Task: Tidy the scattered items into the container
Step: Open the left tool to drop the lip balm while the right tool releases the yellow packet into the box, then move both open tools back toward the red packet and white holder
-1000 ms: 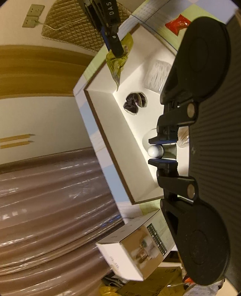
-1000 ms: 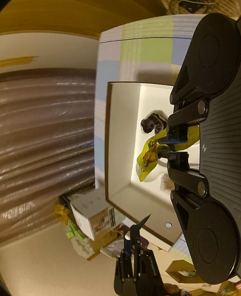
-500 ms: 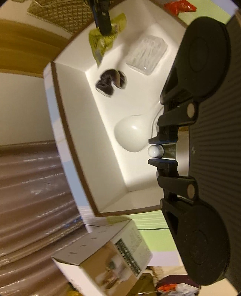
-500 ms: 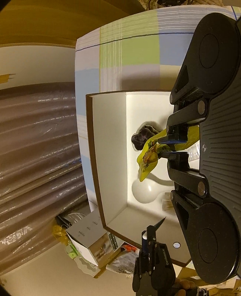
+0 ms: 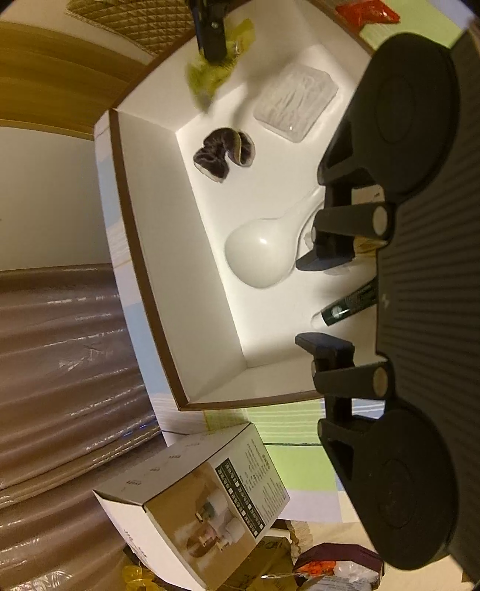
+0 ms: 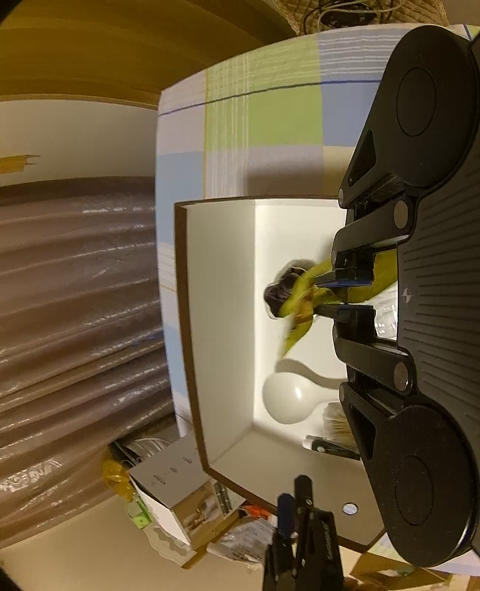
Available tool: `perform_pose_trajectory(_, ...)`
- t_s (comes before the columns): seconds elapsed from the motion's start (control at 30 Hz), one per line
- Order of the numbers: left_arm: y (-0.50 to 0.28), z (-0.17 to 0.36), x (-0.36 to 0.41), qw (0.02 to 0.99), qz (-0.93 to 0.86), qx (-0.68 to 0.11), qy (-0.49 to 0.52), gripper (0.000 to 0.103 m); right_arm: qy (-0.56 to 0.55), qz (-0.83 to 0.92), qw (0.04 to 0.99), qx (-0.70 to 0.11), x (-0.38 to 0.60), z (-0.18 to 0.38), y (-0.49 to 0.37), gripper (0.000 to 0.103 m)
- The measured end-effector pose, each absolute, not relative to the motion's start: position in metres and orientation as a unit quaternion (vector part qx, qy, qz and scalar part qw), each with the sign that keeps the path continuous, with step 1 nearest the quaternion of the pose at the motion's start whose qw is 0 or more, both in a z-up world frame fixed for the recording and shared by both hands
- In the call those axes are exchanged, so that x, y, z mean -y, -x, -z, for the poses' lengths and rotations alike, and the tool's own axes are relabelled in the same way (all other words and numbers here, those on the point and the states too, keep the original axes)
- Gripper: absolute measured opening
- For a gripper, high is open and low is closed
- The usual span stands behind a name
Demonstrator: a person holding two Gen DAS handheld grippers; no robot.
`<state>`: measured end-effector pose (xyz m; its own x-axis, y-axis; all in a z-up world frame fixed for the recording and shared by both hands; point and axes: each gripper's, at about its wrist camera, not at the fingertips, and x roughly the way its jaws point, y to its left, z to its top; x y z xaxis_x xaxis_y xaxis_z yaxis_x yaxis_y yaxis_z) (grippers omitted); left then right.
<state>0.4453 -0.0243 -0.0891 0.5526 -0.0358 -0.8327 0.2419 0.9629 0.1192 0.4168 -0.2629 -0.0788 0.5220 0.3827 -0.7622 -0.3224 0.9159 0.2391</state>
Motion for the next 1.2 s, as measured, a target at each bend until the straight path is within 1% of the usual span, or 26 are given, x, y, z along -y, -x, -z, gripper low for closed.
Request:
perform_pose_trajectory(0.23, -0.428, 0.074, 0.017, 0.884, 0.078, -0.454, -0.083, 0.036, -0.033, -0.223, 0.869, -0.44, 0.259, 0.071, -0.414, 0.01)
perform_pose_trajectory(0.33, -0.416, 0.066, 0.013, 0.889, 0.078, -0.446, -0.072, 0.039, -0.035, -0.233, 0.867, -0.438, 0.259, 0.066, -0.408, 0.01)
perform_pose_trajectory(0.5, -0.394, 0.052, 0.004, 0.896, 0.079, -0.434, -0.048, 0.047, -0.05, -0.241, 0.864, -0.44, 0.266, 0.062, -0.394, 0.011)
perform_pose_trajectory(0.63, -0.373, 0.043, -0.001, 0.901, 0.08, -0.425, -0.025, 0.051, -0.064, -0.246, 0.861, -0.44, 0.274, 0.057, -0.377, 0.011)
perform_pose_trajectory(0.67, -0.368, 0.041, -0.001, 0.902, 0.081, -0.424, -0.021, 0.053, -0.066, -0.246, 0.862, -0.438, 0.275, 0.056, -0.373, 0.011)
perform_pose_trajectory(0.7, -0.364, 0.039, -0.002, 0.903, 0.08, -0.422, -0.019, 0.058, -0.068, -0.245, 0.862, -0.438, 0.277, 0.054, -0.368, 0.011)
perform_pose_trajectory(0.8, -0.347, 0.034, -0.001, 0.908, 0.074, -0.411, -0.02, 0.066, -0.078, -0.244, 0.864, -0.435, 0.282, 0.049, -0.354, 0.011)
perform_pose_trajectory(0.97, -0.322, 0.03, -0.004, 0.912, 0.071, -0.404, -0.007, 0.067, -0.099, -0.232, 0.869, -0.426, 0.295, 0.044, -0.33, 0.011)
perform_pose_trajectory(1.0, -0.317, 0.03, -0.004, 0.912, 0.07, -0.403, -0.005, 0.067, -0.1, -0.229, 0.87, -0.426, 0.297, 0.044, -0.325, 0.013)
perform_pose_trajectory(1.03, -0.312, 0.03, -0.005, 0.913, 0.069, -0.403, -0.003, 0.067, -0.101, -0.224, 0.872, -0.424, 0.299, 0.044, -0.319, 0.055)
perform_pose_trajectory(1.07, -0.307, 0.031, -0.005, 0.913, 0.067, -0.403, -0.002, 0.068, -0.101, -0.217, 0.876, -0.418, 0.301, 0.043, -0.312, 0.089)
perform_pose_trajectory(1.1, -0.301, 0.032, -0.005, 0.913, 0.067, -0.403, -0.001, 0.068, -0.101, -0.208, 0.887, -0.401, 0.303, 0.043, -0.301, 0.103)
perform_pose_trajectory(1.13, -0.296, 0.033, -0.005, 0.912, 0.067, -0.404, 0.002, 0.068, -0.099, -0.209, 0.894, -0.384, 0.303, 0.045, -0.291, 0.103)
perform_pose_trajectory(1.2, -0.285, 0.038, -0.005, 0.909, 0.07, -0.411, 0.006, 0.069, -0.087, -0.205, 0.891, -0.396, 0.299, 0.055, -0.279, 0.103)
